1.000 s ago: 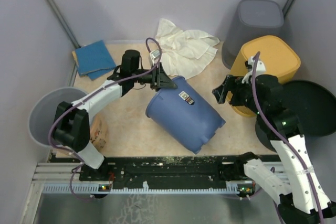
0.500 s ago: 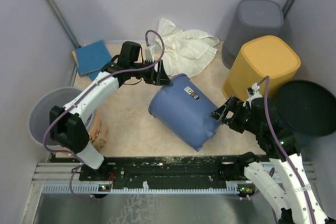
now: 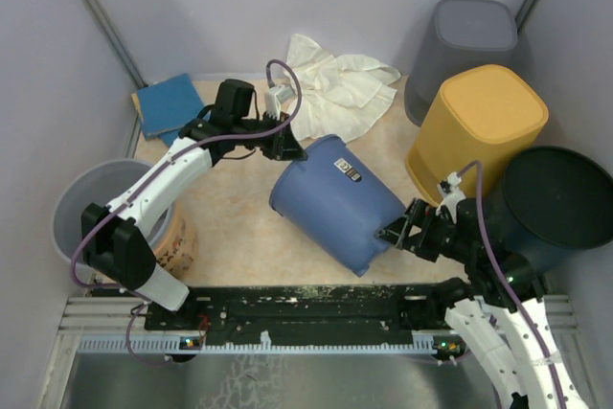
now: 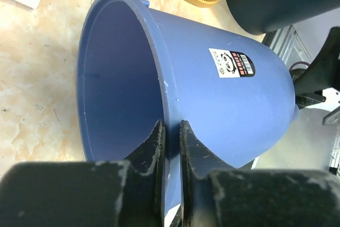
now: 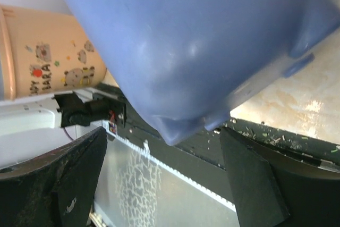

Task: Turn the large container upside down

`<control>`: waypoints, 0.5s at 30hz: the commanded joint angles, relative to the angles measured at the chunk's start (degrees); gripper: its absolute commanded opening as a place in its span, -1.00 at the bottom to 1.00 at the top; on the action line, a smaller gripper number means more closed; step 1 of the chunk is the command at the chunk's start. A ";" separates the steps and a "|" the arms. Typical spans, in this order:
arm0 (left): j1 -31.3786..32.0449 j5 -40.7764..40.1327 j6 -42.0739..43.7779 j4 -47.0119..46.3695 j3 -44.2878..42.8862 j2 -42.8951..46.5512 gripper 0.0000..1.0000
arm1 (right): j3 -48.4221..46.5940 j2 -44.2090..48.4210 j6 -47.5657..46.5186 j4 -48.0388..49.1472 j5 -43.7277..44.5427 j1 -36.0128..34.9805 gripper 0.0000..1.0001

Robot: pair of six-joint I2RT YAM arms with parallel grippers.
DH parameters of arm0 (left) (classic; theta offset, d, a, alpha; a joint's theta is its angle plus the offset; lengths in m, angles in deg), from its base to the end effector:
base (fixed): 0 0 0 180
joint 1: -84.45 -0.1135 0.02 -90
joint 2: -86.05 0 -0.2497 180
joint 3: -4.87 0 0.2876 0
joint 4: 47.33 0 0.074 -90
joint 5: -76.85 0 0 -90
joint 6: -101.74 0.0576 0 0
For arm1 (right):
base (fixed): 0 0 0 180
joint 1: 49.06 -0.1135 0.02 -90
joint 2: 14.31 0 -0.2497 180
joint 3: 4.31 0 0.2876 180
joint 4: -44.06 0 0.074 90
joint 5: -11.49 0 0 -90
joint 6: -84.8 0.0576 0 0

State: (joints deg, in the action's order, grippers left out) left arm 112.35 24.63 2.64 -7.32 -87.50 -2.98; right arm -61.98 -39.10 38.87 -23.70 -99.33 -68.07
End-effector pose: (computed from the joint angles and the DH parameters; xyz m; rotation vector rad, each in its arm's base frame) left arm 0.3359 -0.2178 0.3085 0.7430 2.1397 -1.0801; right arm 0.1254 0.0649 0.3012 0.2849 2.3029 0.9923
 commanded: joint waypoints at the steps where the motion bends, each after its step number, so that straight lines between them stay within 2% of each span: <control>1: -0.08 -3.02 0.72 -0.12 2.39 -1.06 -0.87 | 6.53 5.15 0.68 4.21 -7.10 -0.05 0.74; 3: -0.08 -2.90 0.09 -0.56 2.99 -1.35 -1.00 | 9.98 7.73 3.68 7.70 -9.81 -0.07 0.74; 8: -0.10 -2.71 -0.55 -1.75 4.32 -1.96 -1.00 | 14.82 11.54 8.92 16.54 -13.99 -0.07 0.74; 15: -0.06 -2.41 -0.65 -2.40 5.48 -2.87 -1.00 | 15.86 10.64 8.13 22.68 -12.62 -0.05 0.75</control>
State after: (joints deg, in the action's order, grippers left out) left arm 112.44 25.22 0.61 -12.85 -85.08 -3.05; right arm -46.29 -28.46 46.08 -10.11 -111.11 -68.07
